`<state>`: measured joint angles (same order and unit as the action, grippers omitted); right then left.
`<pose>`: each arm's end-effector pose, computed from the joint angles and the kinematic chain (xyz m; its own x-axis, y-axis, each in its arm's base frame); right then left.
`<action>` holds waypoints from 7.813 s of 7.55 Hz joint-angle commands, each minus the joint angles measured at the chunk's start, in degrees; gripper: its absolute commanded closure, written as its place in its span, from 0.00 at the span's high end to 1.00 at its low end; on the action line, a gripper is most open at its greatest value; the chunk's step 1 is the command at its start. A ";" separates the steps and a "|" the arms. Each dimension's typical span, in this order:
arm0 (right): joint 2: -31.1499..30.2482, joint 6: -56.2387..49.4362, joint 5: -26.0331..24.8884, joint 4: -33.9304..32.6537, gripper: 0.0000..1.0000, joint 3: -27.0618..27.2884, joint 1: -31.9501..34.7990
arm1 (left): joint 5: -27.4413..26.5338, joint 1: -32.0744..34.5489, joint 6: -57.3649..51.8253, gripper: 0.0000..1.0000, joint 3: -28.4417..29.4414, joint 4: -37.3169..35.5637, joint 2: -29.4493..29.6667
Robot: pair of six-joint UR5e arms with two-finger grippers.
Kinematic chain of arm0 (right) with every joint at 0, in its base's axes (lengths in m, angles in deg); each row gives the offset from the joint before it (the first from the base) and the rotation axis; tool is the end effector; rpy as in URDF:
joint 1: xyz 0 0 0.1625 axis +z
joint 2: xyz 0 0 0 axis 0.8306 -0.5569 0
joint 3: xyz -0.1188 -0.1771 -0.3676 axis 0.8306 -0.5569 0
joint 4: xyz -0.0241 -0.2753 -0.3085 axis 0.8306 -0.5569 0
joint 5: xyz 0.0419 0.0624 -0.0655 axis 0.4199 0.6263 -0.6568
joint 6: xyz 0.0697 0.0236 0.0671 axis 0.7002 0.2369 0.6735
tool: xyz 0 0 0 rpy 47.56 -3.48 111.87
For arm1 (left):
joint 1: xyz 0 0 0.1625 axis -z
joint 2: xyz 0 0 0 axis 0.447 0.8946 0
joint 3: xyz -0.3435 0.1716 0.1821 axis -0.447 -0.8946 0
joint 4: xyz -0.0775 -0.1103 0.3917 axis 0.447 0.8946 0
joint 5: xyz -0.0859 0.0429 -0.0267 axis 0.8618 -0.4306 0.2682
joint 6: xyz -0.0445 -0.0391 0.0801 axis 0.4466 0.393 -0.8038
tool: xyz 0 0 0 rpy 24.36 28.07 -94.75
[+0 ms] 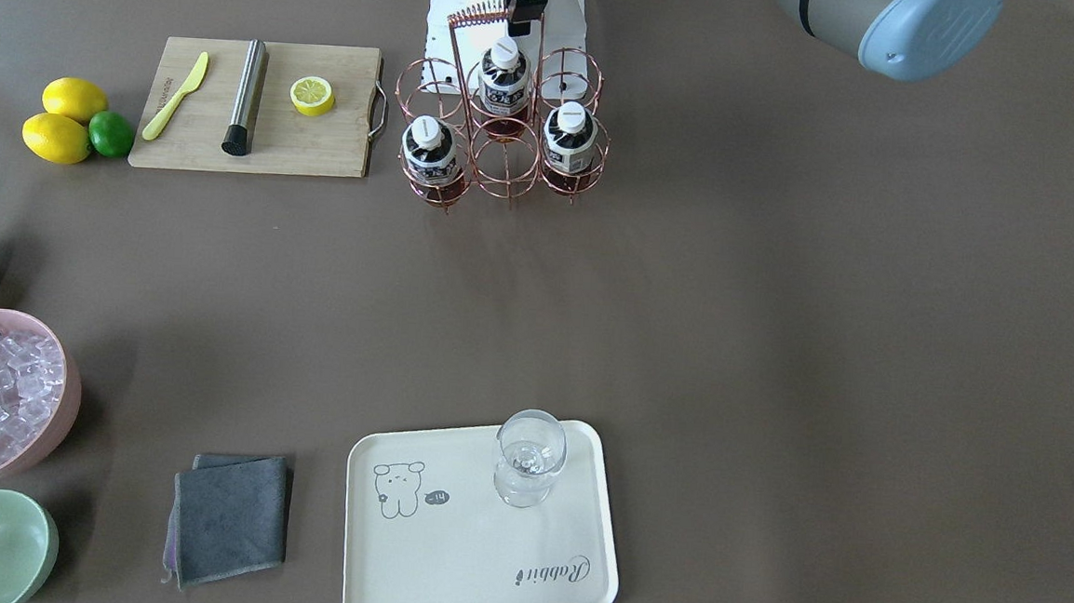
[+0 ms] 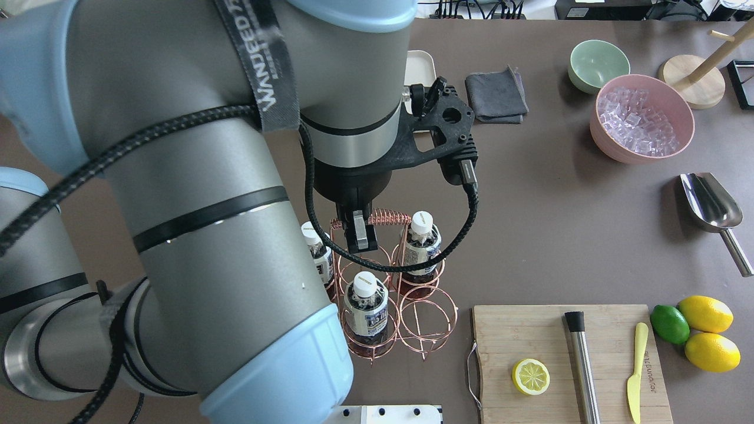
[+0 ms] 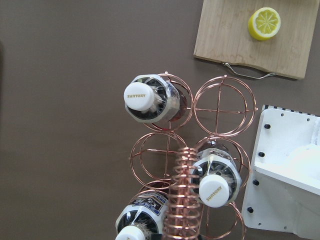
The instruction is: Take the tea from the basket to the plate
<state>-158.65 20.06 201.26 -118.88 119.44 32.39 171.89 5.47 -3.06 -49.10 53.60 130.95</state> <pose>0.0494 -0.3915 0.5922 0.6736 0.1847 0.7156 0.0538 0.9534 -0.2967 0.4122 -0.3648 -0.0492 0.0866 0.9803 -0.1778 -0.7092 0.1860 0.6801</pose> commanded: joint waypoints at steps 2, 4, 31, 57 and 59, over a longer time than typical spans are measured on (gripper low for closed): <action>1.30 0.17 -3.32 -1.94 1.00 2.46 -0.83 | -1.69 -4.32 0.18 0.00 1.80 1.38 -0.41; 2.70 0.08 -5.43 -2.98 1.00 4.04 -4.54 | -1.69 -4.33 0.18 0.00 1.71 1.29 -0.93; 48.58 94.83 2.64 21.27 0.00 -9.05 -47.95 | -1.69 -3.98 0.09 0.00 1.98 1.21 -1.81; 76.09 74.88 -3.42 40.86 0.82 -61.60 -34.15 | -1.08 27.28 -29.32 0.00 -2.94 -16.72 -4.34; 76.18 72.78 -3.16 40.60 1.00 -61.60 -33.71 | -0.90 33.52 -38.71 0.00 -2.25 -16.64 -8.82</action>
<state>-82.63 94.63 198.03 -78.13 57.85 -1.63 170.86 33.18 -33.87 -51.95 37.02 126.10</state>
